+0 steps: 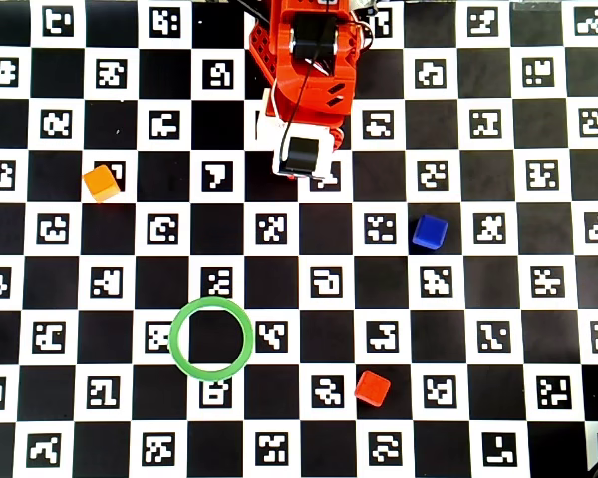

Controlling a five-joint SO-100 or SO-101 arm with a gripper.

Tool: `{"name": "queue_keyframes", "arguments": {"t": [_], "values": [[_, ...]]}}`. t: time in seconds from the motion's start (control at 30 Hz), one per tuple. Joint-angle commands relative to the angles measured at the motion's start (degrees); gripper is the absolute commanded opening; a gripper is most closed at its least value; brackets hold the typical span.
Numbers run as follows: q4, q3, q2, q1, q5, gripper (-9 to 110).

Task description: Grab the red cube then put it in the green circle then put the blue cube on top and finally the orange cube on top

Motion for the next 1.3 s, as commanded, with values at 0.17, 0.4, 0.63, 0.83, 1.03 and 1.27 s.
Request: {"name": "queue_keyframes", "arguments": {"t": [0.17,0.4,0.63,0.83,1.03,1.27], "values": [[3.6,3.08,2.9,0.35,-0.26,-4],[3.6,3.08,2.9,0.35,-0.26,-4],[3.6,3.08,2.9,0.35,-0.26,-4],[3.6,3.08,2.9,0.26,-0.79,-4],[3.69,3.08,2.9,-0.44,-0.44,-4],[3.08,3.08,2.9,-0.97,-2.46,-4]]}}
